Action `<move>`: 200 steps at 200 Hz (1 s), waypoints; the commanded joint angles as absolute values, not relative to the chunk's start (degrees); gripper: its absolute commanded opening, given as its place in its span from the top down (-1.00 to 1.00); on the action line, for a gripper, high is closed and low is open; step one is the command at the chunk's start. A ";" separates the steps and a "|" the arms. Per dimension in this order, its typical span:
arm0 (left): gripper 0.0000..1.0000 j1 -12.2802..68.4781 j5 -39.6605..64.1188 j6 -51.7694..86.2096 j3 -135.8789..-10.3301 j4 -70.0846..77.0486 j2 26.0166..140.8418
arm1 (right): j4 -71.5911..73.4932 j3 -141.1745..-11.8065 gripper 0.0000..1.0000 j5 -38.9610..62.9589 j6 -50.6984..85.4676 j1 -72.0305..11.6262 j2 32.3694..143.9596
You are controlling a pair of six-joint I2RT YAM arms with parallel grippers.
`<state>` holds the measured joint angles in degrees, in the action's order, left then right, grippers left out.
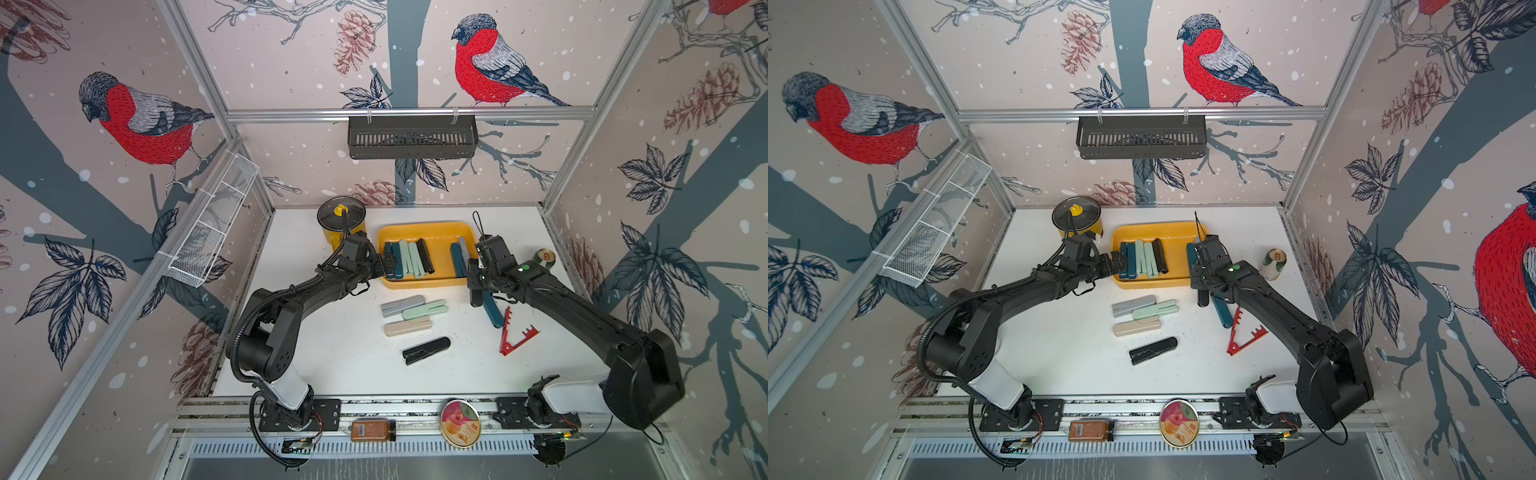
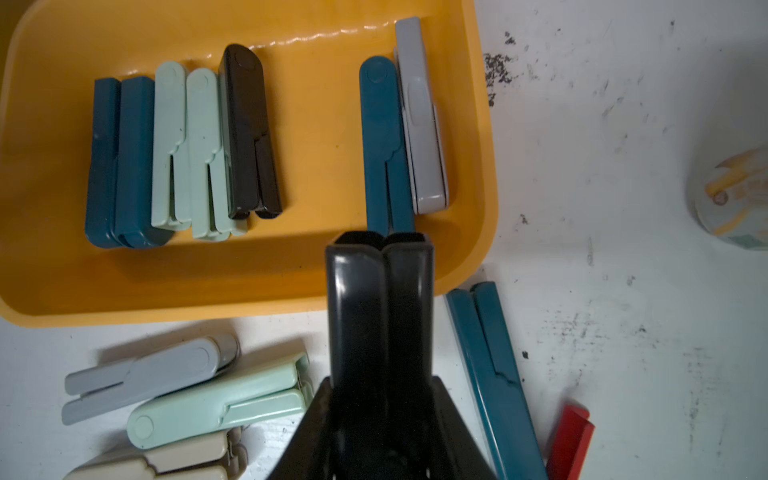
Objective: Put the pruning pliers into the storage box
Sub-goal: Place the pruning pliers in the storage box.
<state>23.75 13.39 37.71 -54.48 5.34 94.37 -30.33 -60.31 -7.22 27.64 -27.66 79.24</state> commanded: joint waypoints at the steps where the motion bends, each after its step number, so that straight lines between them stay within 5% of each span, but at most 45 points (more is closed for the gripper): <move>1: -0.96 23.64 13.36 38.49 -54.59 7.30 94.21 | -27.41 -64.13 0.52 -6.17 24.54 -27.43 82.21; 112: -0.96 23.64 13.98 38.24 -54.71 6.95 94.70 | -26.92 -88.20 0.55 -2.27 18.05 -25.51 110.84; 200: -0.96 23.64 13.80 37.90 -55.36 6.39 95.32 | -29.98 -94.43 0.55 -4.27 16.61 -25.57 120.82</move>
<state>23.75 13.67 37.69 -54.87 5.32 95.07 -28.71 -93.73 -3.07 17.56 -25.47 119.79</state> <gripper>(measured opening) 0.981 0.320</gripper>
